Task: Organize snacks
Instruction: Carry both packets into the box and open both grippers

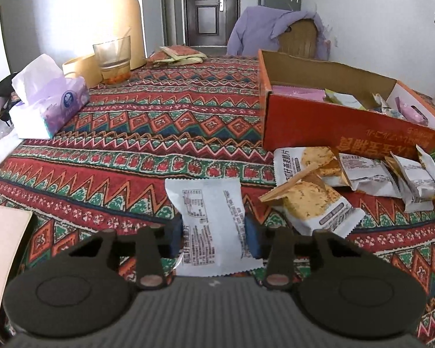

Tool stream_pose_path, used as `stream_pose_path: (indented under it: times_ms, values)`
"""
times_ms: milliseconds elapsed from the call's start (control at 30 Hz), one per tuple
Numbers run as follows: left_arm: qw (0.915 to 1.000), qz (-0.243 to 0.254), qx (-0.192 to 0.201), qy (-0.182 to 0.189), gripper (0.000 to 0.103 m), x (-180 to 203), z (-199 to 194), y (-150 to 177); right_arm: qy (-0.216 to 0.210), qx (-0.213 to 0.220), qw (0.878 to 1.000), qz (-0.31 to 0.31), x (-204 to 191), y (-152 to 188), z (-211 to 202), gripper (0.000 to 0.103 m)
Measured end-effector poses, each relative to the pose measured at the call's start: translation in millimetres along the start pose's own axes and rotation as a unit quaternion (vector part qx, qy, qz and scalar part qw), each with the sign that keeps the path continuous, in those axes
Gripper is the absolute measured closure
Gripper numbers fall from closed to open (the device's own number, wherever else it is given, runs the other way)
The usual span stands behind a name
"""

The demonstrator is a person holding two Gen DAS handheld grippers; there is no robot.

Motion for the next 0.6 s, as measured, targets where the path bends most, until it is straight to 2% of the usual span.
stream_pose_path:
  times_ms: [333,600]
  values:
    - [0.999,-0.013,0.042,-0.005,0.06,-2.4,-25.4,-2.0,-0.003,0.007,1.0,0.0,-0.4,0.4,-2.2,0.064]
    - [0.9973,-0.018,0.069,0.019,0.06,0.2,-46.8,-5.9,0.008,0.025,0.999,-0.026,-10.1,0.9,-8.7,0.064]
Point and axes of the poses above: each gripper's, at about its wrist camera, not at the fingertips, and z roughly the way its jaws point, x to its right, y to its underside, the point moved 1 cm from there along z, roughly the way its jaws point, and after that the axes turned 14 degrees about -y, right-handed, at the moved point
